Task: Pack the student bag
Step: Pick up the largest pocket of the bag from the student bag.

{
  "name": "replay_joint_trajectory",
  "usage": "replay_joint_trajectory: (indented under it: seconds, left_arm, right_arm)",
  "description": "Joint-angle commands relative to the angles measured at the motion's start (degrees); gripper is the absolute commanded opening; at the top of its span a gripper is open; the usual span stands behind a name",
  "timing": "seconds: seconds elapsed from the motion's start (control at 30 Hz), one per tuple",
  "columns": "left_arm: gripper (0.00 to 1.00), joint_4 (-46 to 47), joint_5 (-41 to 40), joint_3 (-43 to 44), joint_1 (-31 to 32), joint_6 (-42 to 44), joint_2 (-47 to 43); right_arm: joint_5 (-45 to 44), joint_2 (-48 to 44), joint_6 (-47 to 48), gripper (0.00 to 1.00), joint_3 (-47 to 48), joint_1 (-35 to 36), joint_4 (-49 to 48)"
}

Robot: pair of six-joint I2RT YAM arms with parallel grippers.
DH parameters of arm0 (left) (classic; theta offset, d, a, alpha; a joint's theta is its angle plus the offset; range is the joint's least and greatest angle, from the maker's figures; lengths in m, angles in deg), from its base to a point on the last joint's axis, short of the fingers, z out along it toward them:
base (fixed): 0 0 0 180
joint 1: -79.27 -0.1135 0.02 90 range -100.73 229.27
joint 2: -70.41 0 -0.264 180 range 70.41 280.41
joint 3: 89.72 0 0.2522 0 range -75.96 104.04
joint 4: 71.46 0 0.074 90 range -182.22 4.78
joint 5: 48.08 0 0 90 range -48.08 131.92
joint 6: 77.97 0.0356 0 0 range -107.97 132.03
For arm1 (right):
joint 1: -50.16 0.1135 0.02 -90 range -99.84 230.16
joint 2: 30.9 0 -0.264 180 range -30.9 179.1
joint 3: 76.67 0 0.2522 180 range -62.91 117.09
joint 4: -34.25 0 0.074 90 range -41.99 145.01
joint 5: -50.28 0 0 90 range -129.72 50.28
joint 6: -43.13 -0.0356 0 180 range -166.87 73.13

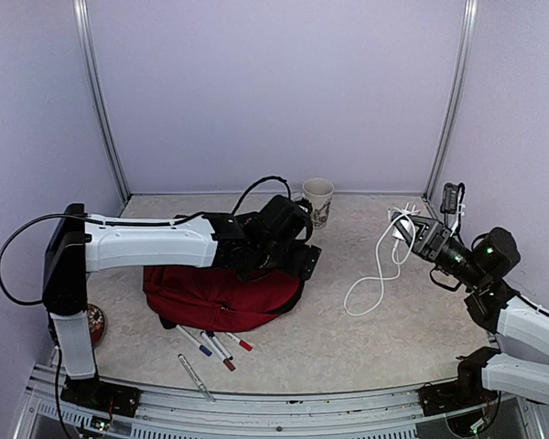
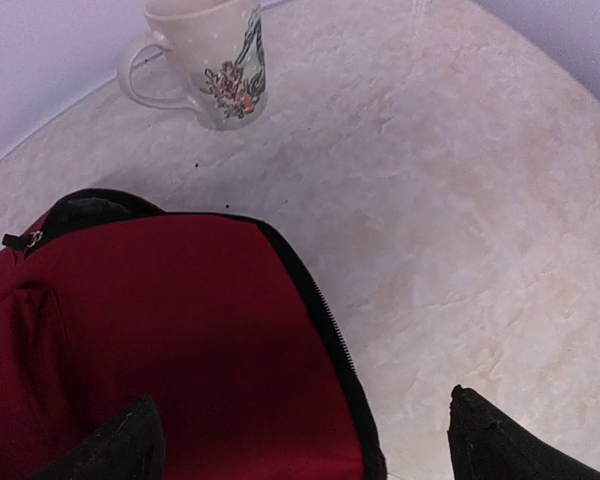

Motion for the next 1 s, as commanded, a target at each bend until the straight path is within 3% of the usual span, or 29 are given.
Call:
replay_joint_trajectory:
  seconds: [0.0, 0.3, 0.37, 0.5, 0.57, 0.7, 0.77, 0.97]
  left_arm:
    - [0.94, -3.5, -6.4, 5.4, 0.0, 0.2, 6.5]
    - [0.92, -3.6, -5.9, 10.7, 0.3, 0.8, 16.5]
    - [0.8, -4.7, -7.3, 10.9, -0.4, -0.2, 16.9]
    - [0.3, -4.4, -10.7, 9.1, -1.1, -1.0, 14.7]
    - [0.15, -2.7, -10.4, 7.4, -1.2, -0.9, 12.5]
    - [0.11, 0.2, -9.5, 4.3, -1.2, -0.8, 7.8]
    - [0.0, 0.1, -10.9, 3.6, -1.5, 0.0, 6.7]
    - [0.0, -1.3, -10.1, 1.6, -2.7, 0.8, 0.2]
  right_arm:
    - [0.1, -1.4, 1.2, 0.01, -0.7, -1.6, 1.7]
    - [1.7, 1.0, 0.4, 0.0, -1.6, -2.7, -0.5]
    - [1.9, 1.0, 0.1, 0.0, -1.9, -3.0, -1.1]
    - [2.2, 1.0, 0.3, 0.0, -1.9, -3.3, -0.6]
    - [2.3, 1.2, 0.2, 0.0, -2.0, -3.4, -0.8]
    - [2.6, 1.6, -0.2, 0.0, -2.0, -3.5, -1.3]
    - [2.7, 1.7, -0.3, 0.0, -1.9, -3.5, -1.3]
    - [2.2, 3.4, -0.8, 0.0, -0.5, -3.5, -0.2]
